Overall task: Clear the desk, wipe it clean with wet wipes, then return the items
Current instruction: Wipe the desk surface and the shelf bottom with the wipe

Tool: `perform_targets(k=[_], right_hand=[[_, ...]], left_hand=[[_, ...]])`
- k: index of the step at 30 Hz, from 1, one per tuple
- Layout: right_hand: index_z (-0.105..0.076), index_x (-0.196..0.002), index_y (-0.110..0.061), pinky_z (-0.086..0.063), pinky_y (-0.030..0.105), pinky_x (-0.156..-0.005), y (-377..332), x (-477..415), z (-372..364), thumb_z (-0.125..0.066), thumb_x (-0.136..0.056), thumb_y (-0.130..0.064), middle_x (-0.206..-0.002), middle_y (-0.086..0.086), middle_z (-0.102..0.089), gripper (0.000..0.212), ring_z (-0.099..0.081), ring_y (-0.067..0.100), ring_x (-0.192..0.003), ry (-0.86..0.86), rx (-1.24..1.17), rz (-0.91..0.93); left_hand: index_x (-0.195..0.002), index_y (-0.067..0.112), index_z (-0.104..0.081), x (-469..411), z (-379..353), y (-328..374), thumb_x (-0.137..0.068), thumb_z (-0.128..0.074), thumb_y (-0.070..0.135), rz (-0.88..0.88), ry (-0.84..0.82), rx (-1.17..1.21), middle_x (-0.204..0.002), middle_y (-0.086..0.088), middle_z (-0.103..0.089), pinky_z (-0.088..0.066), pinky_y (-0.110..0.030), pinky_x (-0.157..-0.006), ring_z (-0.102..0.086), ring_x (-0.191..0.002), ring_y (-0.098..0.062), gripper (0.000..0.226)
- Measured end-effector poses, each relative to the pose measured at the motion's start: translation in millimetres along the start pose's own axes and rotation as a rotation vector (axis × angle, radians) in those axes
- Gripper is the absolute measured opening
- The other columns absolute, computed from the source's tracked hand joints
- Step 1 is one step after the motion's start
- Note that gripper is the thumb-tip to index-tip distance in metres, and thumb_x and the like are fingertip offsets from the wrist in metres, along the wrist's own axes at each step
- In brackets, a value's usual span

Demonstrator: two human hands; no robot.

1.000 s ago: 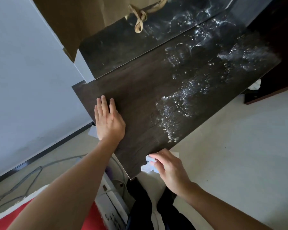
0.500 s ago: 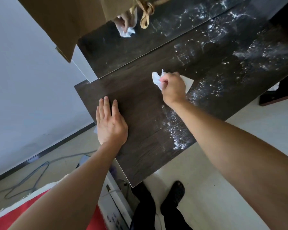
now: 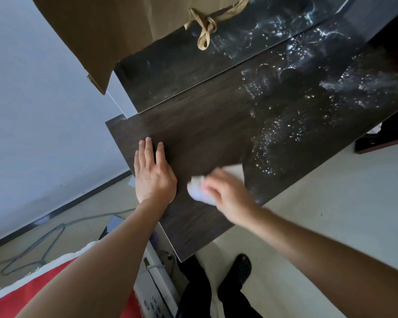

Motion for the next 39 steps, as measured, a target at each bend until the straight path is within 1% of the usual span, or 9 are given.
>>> perform_targets(k=[3, 8, 14, 20, 22, 27, 31, 33, 39], right_hand=[[-0.059, -0.079, -0.01, -0.044, 0.039, -0.071, -5, 48, 6, -0.054, -0.09, -0.005, -0.082, 0.0, -0.053, 0.014, -0.05, 0.016, -0.08, -0.139, -0.027, 0.096], [-0.063, -0.074, -0.011, -0.046, 0.042, -0.063, 29, -29, 36, -0.057, -0.081, -0.004, -0.076, 0.004, -0.056, 0.011, -0.054, 0.022, -0.072, 0.212, 0.069, -0.144], [-0.061, -0.081, -0.011, -0.045, 0.036, -0.074, -21, 72, -21, -0.054, -0.087, -0.003, -0.086, 0.001, -0.057, 0.012, -0.053, 0.018, -0.082, 0.003, -0.049, 0.002], [-0.066, -0.083, -0.012, -0.048, 0.039, -0.069, 77, 72, 72, -0.057, -0.078, 0.0, -0.081, 0.009, -0.059, 0.016, -0.059, 0.03, -0.078, 0.503, 0.203, -0.435], [-0.065, -0.08, -0.01, -0.051, 0.041, -0.065, 55, 68, 53, -0.057, -0.074, 0.004, -0.08, 0.011, -0.058, 0.017, -0.058, 0.032, -0.077, 0.473, 0.213, -0.426], [-0.063, -0.093, -0.017, -0.049, 0.033, -0.063, -5, 73, 0, -0.053, -0.082, -0.004, -0.079, 0.005, -0.056, 0.019, -0.055, 0.022, -0.073, 0.218, 0.11, -0.09], [-0.065, -0.093, -0.011, -0.048, 0.036, -0.067, 62, 31, 68, -0.053, -0.086, -0.012, -0.084, 0.012, -0.057, 0.014, -0.059, 0.034, -0.075, 0.461, 0.263, -0.417], [-0.064, -0.104, -0.011, -0.046, 0.035, -0.07, 63, 21, 65, -0.053, -0.088, -0.01, -0.093, 0.014, -0.055, 0.019, -0.059, 0.034, -0.08, 0.432, 0.281, -0.527], [-0.066, -0.102, -0.02, -0.049, 0.028, -0.057, -6, 72, -3, -0.043, -0.085, -0.018, -0.088, 0.001, -0.059, 0.029, -0.057, 0.015, -0.073, 0.073, 0.099, -0.06]], left_hand=[[-0.14, 0.006, -0.037, 0, -1, 1, -0.096, -0.034, 0.016, 0.011, -0.019, -0.011, -0.154, -0.019, -0.023, -0.012, -0.045, -0.118, -0.013, -0.144, -0.034, 0.045], [-0.142, 0.008, -0.035, 0, 0, 1, -0.097, -0.035, 0.017, 0.007, -0.014, -0.016, -0.155, -0.017, -0.021, -0.009, -0.043, -0.119, -0.011, -0.145, -0.032, 0.046], [-0.142, 0.007, -0.035, 1, 1, 1, -0.097, -0.033, 0.016, 0.008, -0.008, -0.009, -0.155, -0.017, -0.02, -0.009, -0.044, -0.119, -0.01, -0.145, -0.032, 0.046], [-0.143, 0.007, -0.032, 2, 1, 3, -0.097, -0.03, 0.017, 0.008, -0.009, -0.018, -0.155, -0.017, -0.018, -0.005, -0.042, -0.119, -0.008, -0.145, -0.032, 0.047], [-0.144, 0.008, -0.029, 2, 1, 3, -0.098, -0.029, 0.017, 0.013, -0.019, -0.024, -0.156, -0.016, -0.015, -0.003, -0.04, -0.119, -0.006, -0.145, -0.031, 0.047], [-0.147, 0.009, -0.024, 7, -1, 5, -0.099, -0.027, 0.016, 0.047, -0.038, -0.019, -0.158, -0.014, -0.008, -0.001, -0.04, -0.12, 0.0, -0.146, -0.029, 0.048], [-0.147, 0.009, -0.022, 15, -4, 9, -0.099, -0.028, 0.016, 0.044, -0.038, -0.034, -0.158, -0.014, -0.008, 0.001, -0.038, -0.119, 0.001, -0.146, -0.029, 0.05], [-0.148, 0.011, -0.021, 14, -4, 8, -0.099, -0.027, 0.017, 0.059, -0.035, -0.034, -0.158, -0.013, -0.007, 0.003, -0.037, -0.119, 0.001, -0.146, -0.028, 0.05], [-0.145, 0.006, -0.028, 14, -3, 11, -0.095, -0.032, 0.01, 0.061, -0.027, -0.024, -0.157, -0.016, -0.013, -0.003, -0.041, -0.12, -0.004, -0.146, -0.031, 0.05]])
Point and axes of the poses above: each hand's wrist, its own x-axis away from the middle knuckle, its own z-axis out of the back of the hand, y = z × x, the point moved 6 cm from there along -x, towards the middle knuckle
